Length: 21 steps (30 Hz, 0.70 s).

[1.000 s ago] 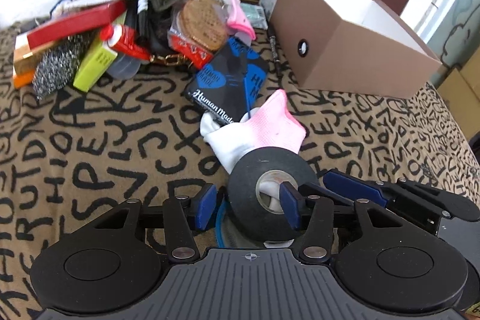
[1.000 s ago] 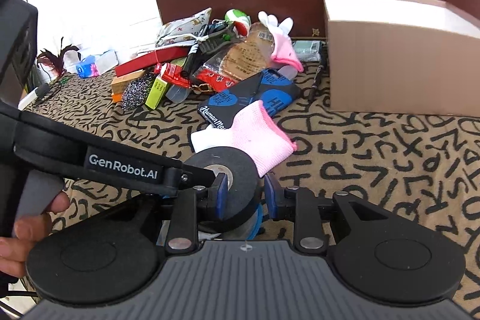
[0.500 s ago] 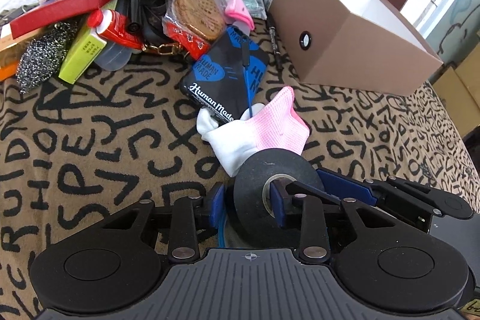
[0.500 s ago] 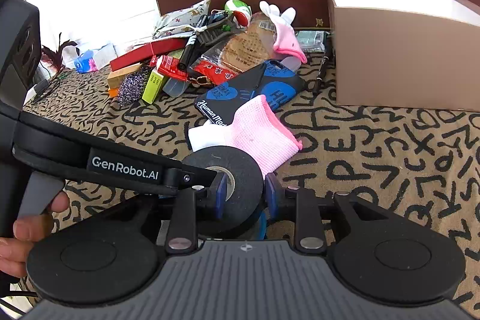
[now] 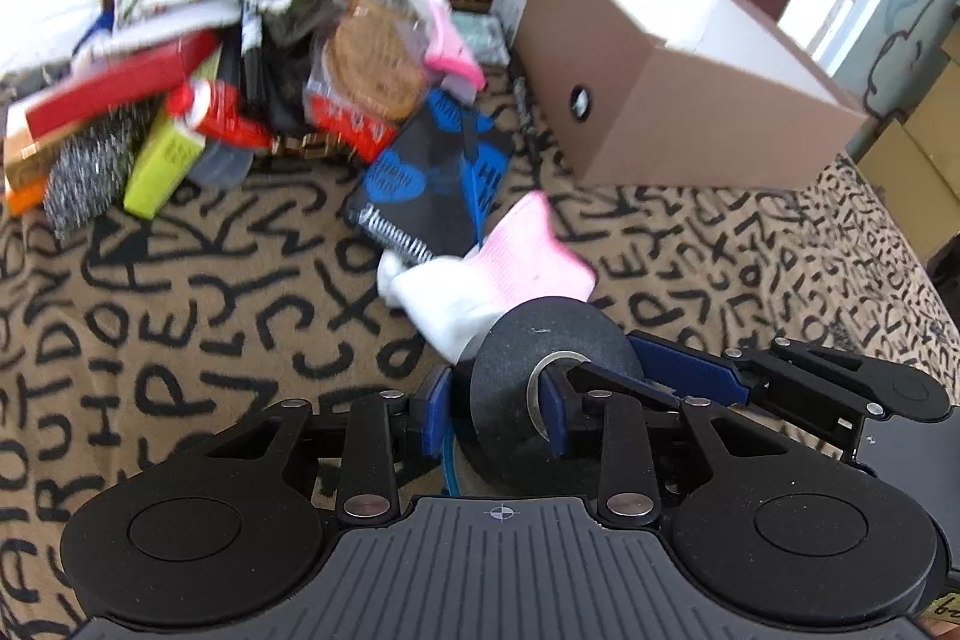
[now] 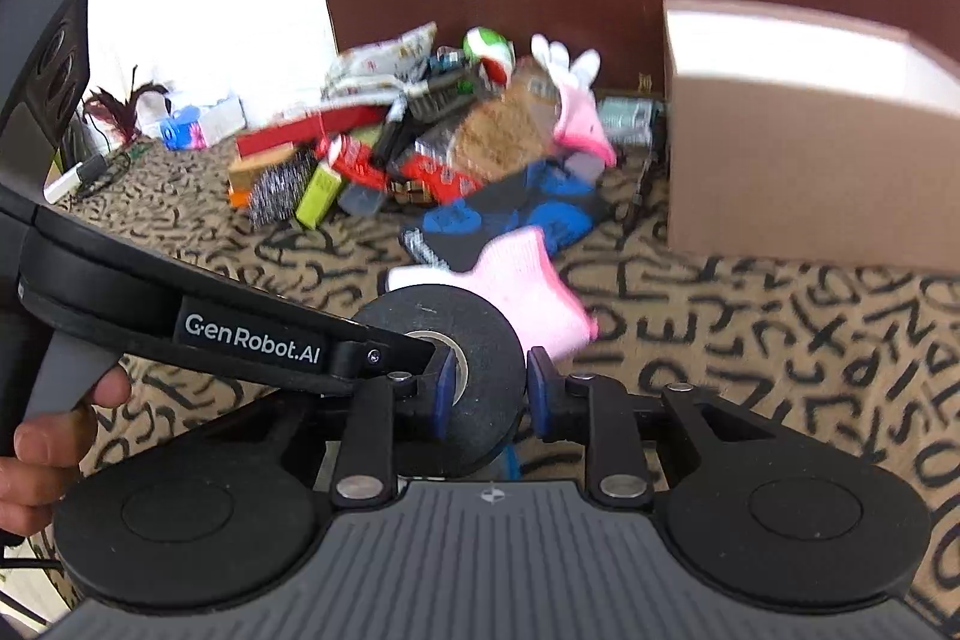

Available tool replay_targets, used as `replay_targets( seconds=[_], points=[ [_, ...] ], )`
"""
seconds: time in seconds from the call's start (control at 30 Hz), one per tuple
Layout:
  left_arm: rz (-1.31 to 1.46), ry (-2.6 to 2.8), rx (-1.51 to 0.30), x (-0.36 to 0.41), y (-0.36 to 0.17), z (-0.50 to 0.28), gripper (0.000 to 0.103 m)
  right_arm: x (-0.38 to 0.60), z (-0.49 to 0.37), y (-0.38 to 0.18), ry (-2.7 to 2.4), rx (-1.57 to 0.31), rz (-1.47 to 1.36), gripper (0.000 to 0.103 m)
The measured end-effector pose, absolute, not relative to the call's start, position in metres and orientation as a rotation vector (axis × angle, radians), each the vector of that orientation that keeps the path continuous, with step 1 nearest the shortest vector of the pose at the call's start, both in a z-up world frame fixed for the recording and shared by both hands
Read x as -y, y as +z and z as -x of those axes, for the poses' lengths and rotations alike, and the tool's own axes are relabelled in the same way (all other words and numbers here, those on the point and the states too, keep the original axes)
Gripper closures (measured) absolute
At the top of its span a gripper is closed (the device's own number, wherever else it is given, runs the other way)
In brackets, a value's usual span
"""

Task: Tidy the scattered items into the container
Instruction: 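Carry the tape roll into the cardboard box and open the left gripper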

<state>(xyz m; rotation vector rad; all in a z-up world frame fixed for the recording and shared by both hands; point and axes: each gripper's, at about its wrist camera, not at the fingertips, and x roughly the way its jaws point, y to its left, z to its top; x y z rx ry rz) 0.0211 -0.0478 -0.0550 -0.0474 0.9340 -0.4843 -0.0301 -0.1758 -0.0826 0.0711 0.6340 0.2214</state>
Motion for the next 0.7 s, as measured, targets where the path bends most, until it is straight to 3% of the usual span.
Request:
replay_targets(
  seconds=[0.7],
  points=[
    [-0.025, -0.590, -0.735, 0.104, 0.026, -0.040, 0.056, 0.222, 0.025, -0.016, 0.124, -0.435, -0.047, 0.075]
  ],
)
